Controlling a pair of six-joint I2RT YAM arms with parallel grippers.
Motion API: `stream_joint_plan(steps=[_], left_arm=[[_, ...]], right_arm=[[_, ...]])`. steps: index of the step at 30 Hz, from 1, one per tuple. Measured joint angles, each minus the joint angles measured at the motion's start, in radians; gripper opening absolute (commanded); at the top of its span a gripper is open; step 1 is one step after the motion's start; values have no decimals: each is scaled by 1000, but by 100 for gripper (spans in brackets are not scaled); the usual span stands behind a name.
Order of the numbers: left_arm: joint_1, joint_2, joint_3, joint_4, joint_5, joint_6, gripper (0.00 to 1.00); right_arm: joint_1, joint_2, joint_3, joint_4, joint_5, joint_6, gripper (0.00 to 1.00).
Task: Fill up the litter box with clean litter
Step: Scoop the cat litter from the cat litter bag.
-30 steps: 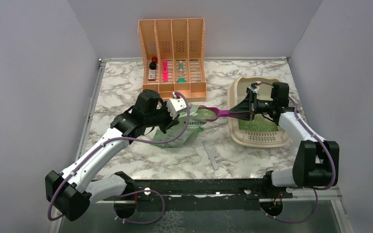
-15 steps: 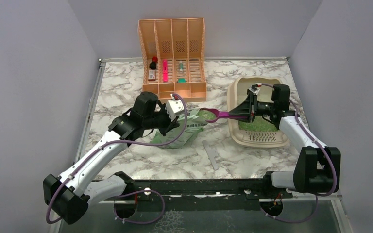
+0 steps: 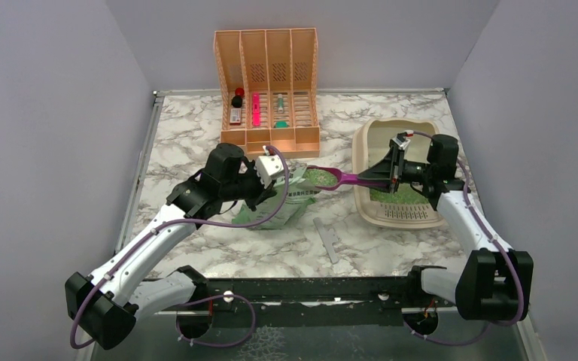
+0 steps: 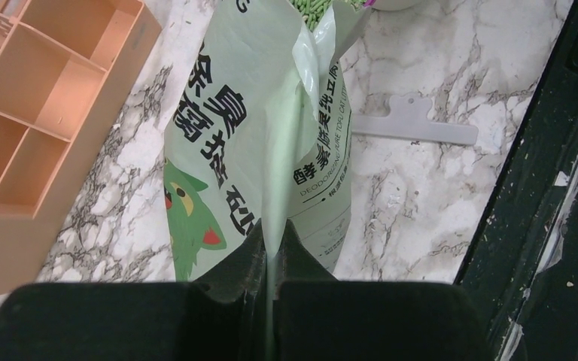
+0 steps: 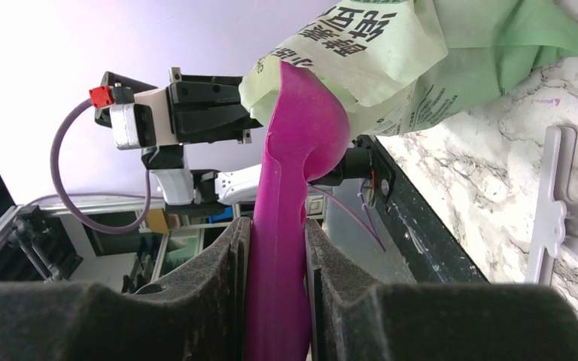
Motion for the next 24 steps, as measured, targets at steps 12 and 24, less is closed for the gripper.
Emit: stream_joint_plan(steps=[12, 24], left_arm=[[0, 5, 6, 7, -46, -3, 0], [0, 12, 6, 22, -76, -5, 0]], right_arm=[[-25, -8, 6, -25, 21, 10, 1], [-72, -49, 5, -39, 20, 11, 1]])
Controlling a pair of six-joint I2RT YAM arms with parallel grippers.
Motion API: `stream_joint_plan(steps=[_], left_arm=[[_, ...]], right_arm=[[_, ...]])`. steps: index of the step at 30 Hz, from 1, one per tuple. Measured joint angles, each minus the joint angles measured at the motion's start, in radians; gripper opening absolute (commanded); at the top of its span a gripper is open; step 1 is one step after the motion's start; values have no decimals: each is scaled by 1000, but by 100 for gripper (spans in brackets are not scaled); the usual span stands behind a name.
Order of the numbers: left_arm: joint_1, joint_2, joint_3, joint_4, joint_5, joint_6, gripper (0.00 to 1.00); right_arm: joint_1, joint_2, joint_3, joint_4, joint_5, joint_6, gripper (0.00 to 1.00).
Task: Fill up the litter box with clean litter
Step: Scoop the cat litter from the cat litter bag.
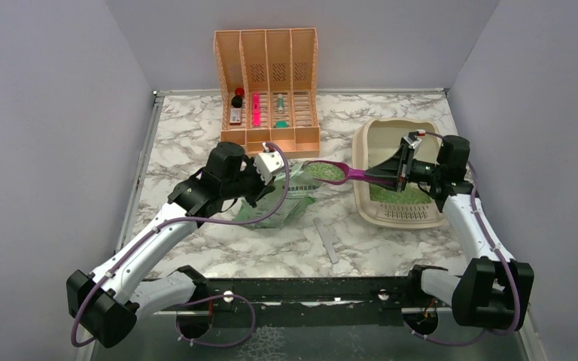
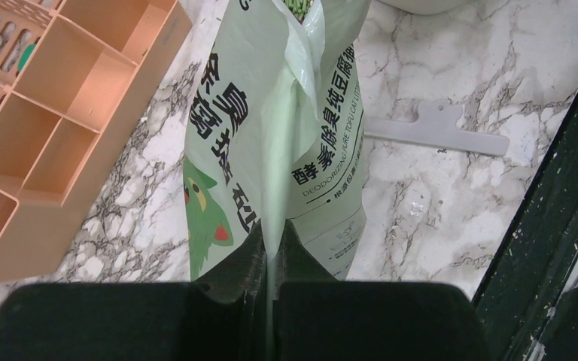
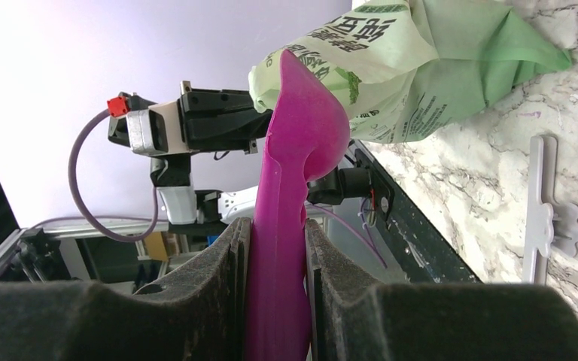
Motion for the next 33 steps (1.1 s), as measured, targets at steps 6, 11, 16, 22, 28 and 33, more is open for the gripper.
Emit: stream_joint_plan(steps=[6, 11, 16, 22, 28, 33], left_arm=[[0, 3, 1, 3, -2, -7, 0], [0, 5, 2, 4, -8, -12, 0], [0, 11, 3, 11, -19, -19, 0], [0, 21, 11, 9, -23, -26, 0], [0, 26, 14, 10, -24, -32, 0], [0, 26, 14, 9, -23, -33, 0]], right_arm=[[-32, -6, -2, 0, -8, 5, 1], [-46, -14, -10, 1, -17, 8, 1], [-72, -35, -14, 6, -29, 23, 1], [-108, -60, -14, 31, -43, 55, 1], [-142, -74, -15, 68, -59, 95, 1], [-191, -78, -20, 106, -68, 130, 1]])
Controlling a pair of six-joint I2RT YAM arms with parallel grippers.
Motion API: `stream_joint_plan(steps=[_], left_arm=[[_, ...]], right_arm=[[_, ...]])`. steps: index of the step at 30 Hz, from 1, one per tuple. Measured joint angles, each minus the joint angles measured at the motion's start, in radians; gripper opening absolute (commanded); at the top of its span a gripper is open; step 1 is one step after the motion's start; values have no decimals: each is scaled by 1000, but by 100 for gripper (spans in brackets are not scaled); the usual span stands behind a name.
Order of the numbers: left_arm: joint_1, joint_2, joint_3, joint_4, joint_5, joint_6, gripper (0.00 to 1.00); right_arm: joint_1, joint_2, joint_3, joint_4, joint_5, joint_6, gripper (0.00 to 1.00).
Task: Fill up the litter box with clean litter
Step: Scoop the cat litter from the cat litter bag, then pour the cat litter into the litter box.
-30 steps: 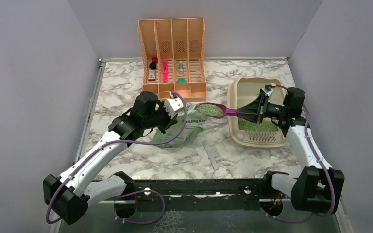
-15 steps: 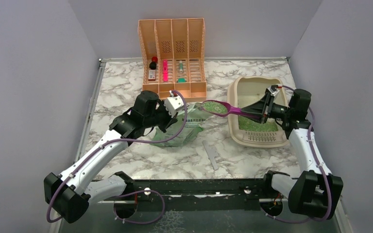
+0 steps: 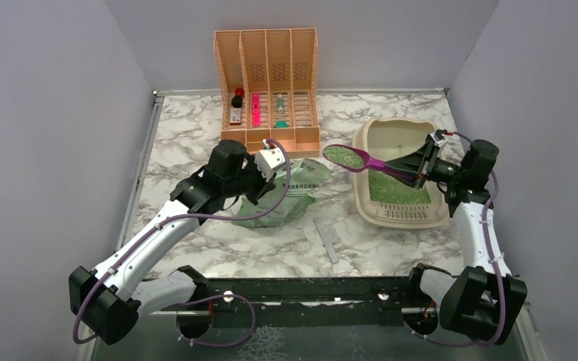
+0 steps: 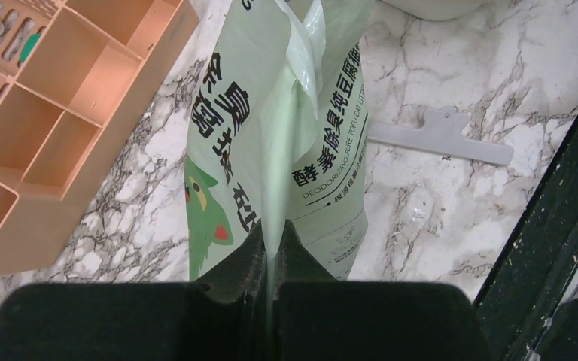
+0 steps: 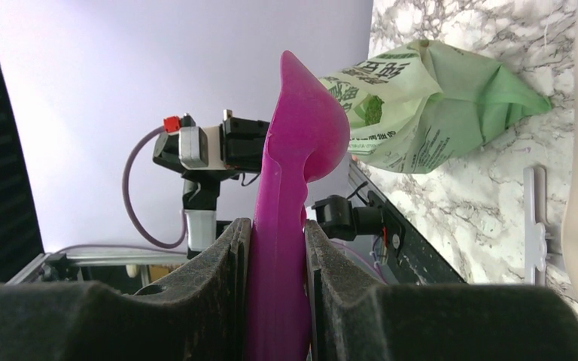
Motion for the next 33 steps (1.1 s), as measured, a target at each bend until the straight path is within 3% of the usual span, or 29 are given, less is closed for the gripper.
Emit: stream_joint_plan(steps=[22, 28, 33], left_arm=[[2, 0, 0, -23, 91, 5, 0], [2, 0, 0, -26, 103, 13, 0], [2, 0, 0, -26, 106, 21, 0]], right_arm=[[-315, 117, -42, 267, -21, 158, 1], [-381, 185, -41, 272, -5, 143, 1], [-385, 225, 14, 175, 59, 41, 1]])
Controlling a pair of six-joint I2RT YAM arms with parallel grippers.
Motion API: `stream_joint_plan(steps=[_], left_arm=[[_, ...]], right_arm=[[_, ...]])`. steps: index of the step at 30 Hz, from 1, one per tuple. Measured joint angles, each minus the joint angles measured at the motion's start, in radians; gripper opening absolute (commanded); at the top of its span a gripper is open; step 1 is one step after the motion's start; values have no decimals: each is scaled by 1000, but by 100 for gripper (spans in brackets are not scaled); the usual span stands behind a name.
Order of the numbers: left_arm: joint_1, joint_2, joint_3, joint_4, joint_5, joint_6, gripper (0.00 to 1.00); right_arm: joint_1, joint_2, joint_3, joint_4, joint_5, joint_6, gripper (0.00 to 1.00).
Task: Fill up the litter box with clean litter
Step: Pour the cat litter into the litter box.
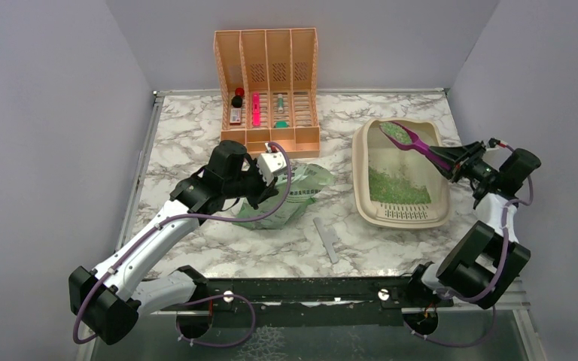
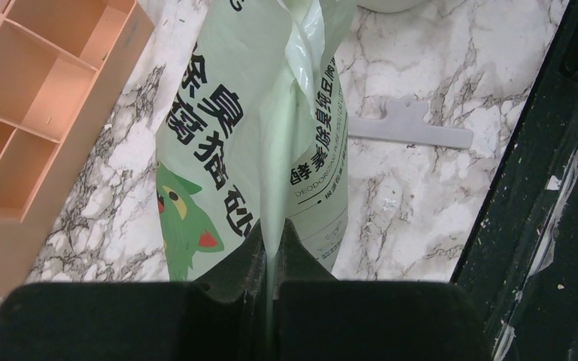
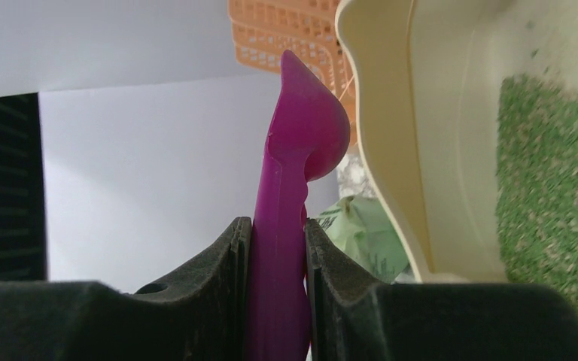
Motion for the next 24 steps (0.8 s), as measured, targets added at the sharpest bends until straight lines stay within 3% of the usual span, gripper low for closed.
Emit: stream_joint_plan(steps=[9, 24], left_arm=[[0, -1, 0, 0, 1, 2, 0], [0, -2, 0, -1, 2, 3, 0]], right_arm=[[0, 3, 192, -325, 219, -283, 1], [50, 24, 245, -546, 387, -468, 1]])
